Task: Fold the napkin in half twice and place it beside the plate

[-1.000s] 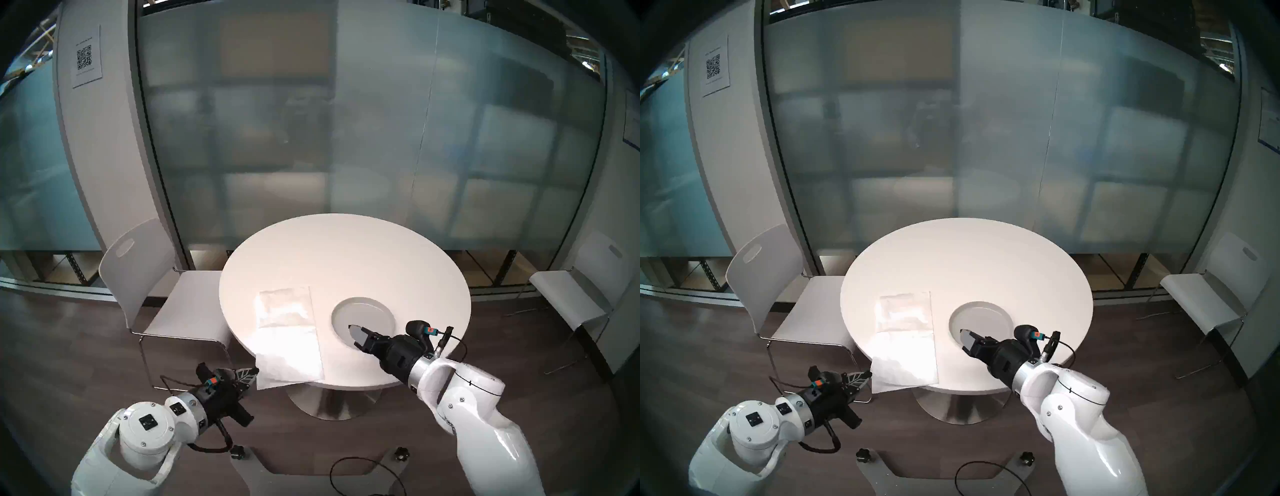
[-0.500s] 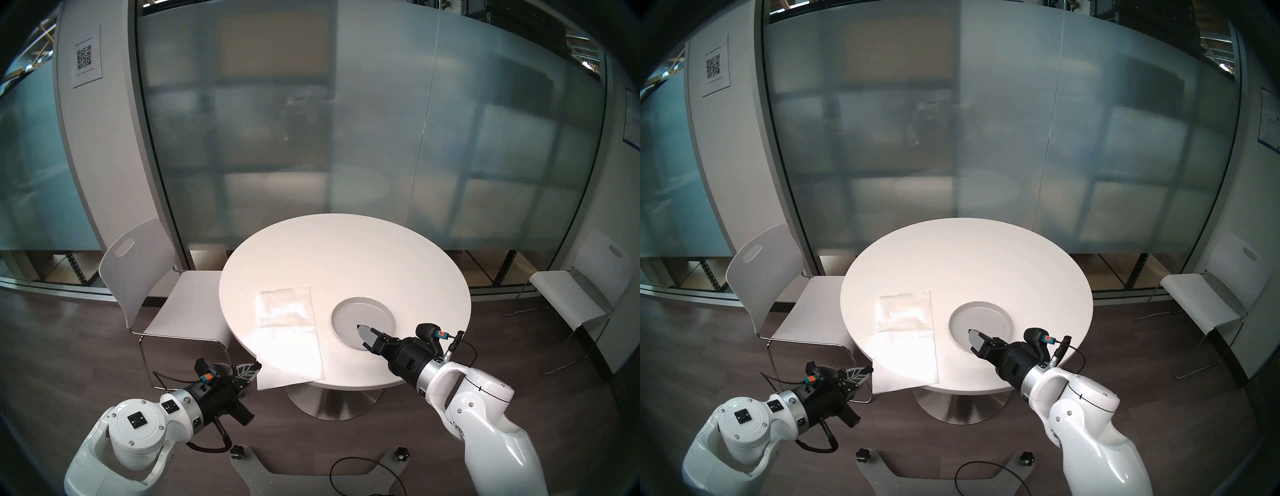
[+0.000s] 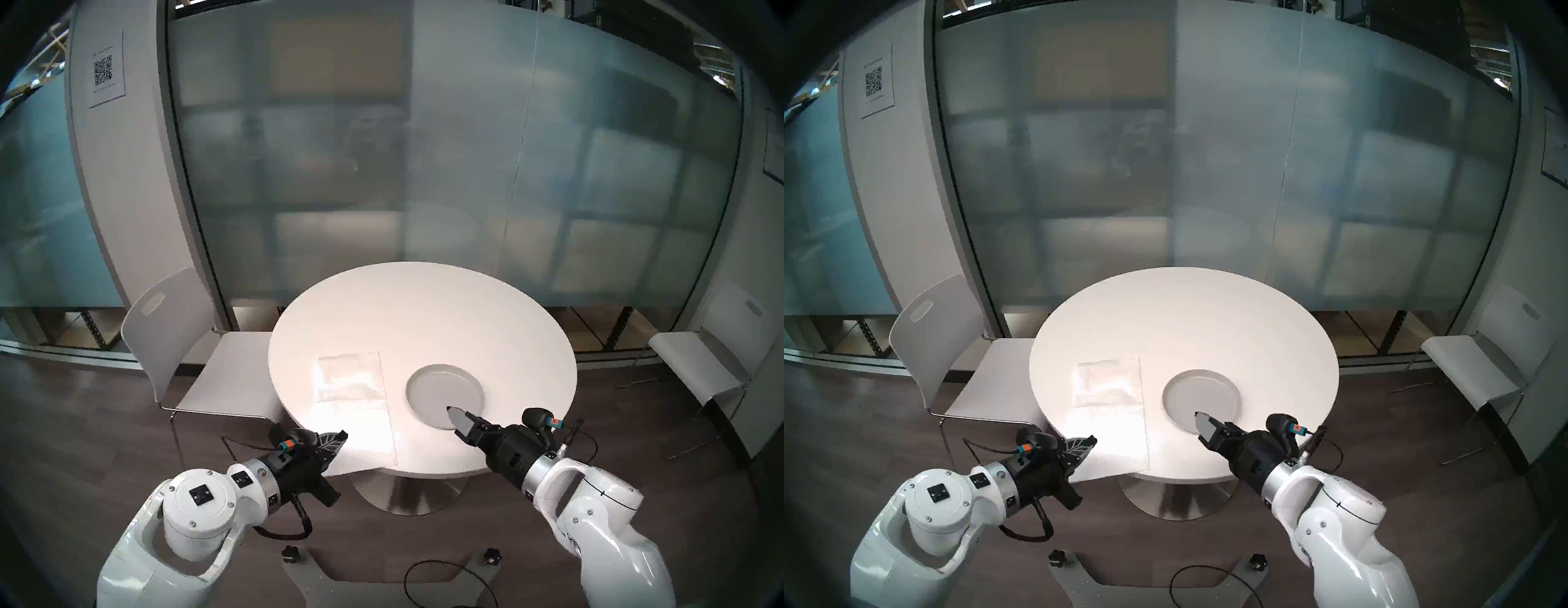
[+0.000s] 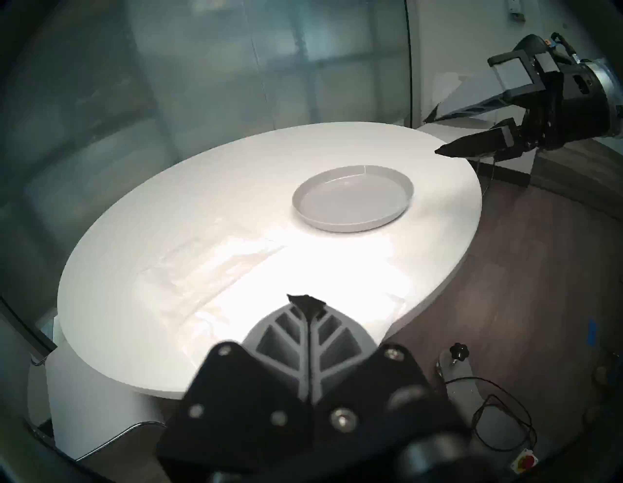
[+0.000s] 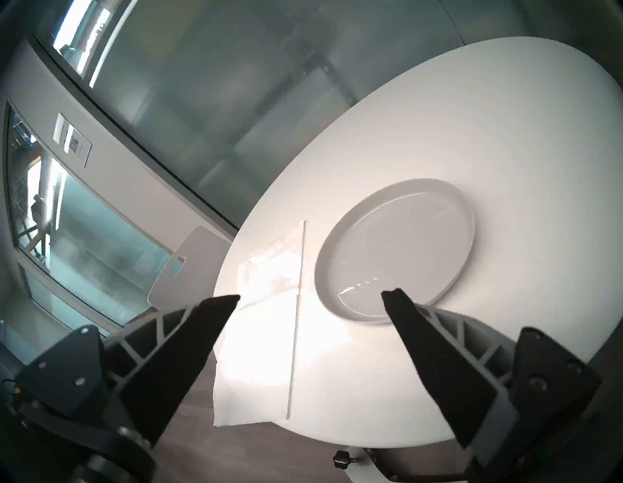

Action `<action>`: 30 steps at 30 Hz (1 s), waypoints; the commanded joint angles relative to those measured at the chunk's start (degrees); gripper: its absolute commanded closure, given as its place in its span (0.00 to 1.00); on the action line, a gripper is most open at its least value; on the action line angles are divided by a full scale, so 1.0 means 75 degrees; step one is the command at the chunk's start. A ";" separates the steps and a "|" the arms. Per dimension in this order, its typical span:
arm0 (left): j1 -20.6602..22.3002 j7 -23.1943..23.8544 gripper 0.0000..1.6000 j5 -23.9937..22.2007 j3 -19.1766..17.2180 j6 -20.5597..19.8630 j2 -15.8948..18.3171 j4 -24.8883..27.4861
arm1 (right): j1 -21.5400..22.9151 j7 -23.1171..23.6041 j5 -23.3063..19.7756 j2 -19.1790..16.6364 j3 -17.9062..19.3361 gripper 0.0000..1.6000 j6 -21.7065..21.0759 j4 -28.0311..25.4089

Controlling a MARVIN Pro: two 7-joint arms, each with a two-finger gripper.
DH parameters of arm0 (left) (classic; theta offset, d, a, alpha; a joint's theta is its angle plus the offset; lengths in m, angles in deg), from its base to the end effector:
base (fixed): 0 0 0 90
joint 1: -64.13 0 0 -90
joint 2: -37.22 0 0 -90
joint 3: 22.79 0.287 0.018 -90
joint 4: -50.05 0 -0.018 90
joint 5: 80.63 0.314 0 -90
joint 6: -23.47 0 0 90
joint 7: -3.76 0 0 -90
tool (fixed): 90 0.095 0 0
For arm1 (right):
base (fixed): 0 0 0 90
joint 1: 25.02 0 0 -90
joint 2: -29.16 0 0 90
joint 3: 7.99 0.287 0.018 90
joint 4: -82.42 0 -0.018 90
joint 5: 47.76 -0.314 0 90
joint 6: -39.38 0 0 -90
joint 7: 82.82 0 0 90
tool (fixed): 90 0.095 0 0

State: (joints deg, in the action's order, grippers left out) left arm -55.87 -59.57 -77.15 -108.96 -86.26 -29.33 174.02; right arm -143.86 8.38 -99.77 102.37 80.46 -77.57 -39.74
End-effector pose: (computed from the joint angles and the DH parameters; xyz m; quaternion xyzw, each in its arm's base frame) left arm 0.2568 -0.0173 -0.2925 0.7738 -0.3454 0.5199 0.1078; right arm 0.2728 0.0113 -0.2867 -0.8057 0.0902 -0.4814 0.3332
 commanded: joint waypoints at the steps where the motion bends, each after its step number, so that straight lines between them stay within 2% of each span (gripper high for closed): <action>1: 0.0566 -0.0095 0.65 0.0279 0.0407 -0.0076 -0.0077 -0.0088 | -0.0124 0.0157 -0.0052 0.0002 0.0041 0.00 0.0099 -0.0209; 2: 0.0642 -0.0096 0.60 0.0326 0.0480 -0.0089 -0.0077 -0.0133 | -0.0130 0.0168 -0.0055 0.0004 0.0045 0.00 0.0099 -0.0205; 3: 0.0750 -0.0107 0.59 0.0370 0.0560 -0.0116 -0.0099 -0.0168 | -0.0132 0.0171 -0.0058 0.0006 0.0048 0.00 0.0095 -0.0203; 8: 0.1234 -0.0149 0.60 0.0526 0.0871 -0.0267 -0.0224 -0.0246 | -0.0149 0.0188 -0.0064 0.0021 0.0063 0.00 0.0101 -0.0208; 15: 0.1380 -0.0216 0.57 0.0637 0.0999 -0.0379 -0.0269 -0.0303 | -0.0245 0.0208 -0.0076 0.0014 0.0161 0.00 0.0130 -0.0257; 17: 0.1334 -0.0233 0.47 0.0607 0.0960 -0.0400 -0.0280 -0.0308 | -0.0255 0.0218 -0.0075 0.0013 0.0176 0.00 0.0137 -0.0263; 18: 0.1307 -0.0244 0.33 0.0595 0.0935 -0.0399 -0.0279 -0.0304 | -0.0256 0.0225 -0.0076 0.0012 0.0181 0.00 0.0138 -0.0261; 19: 0.1272 -0.0252 0.27 0.0579 0.0900 -0.0394 -0.0270 -0.0287 | -0.0246 0.0239 -0.0076 0.0009 0.0184 0.00 0.0141 -0.0252; 20: 0.1237 -0.0278 0.14 0.0576 0.0871 -0.0386 -0.0271 -0.0267 | -0.0235 0.0245 -0.0079 0.0010 0.0185 0.00 0.0141 -0.0243; 22: 0.1119 -0.0393 0.00 0.0526 0.0765 -0.0339 -0.0344 -0.0228 | -0.0193 0.0246 -0.0086 0.0019 0.0179 0.00 0.0130 -0.0230; 30: 0.1036 -0.0446 0.00 0.0436 0.0639 -0.0279 -0.0358 -0.0165 | -0.0125 0.0247 -0.0098 0.0019 0.0170 0.00 0.0094 -0.0219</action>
State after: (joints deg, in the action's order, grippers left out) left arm -47.69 -62.63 -73.25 -103.63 -89.27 -31.56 171.26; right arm -145.81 9.87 -100.28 102.39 82.01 -76.91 -40.13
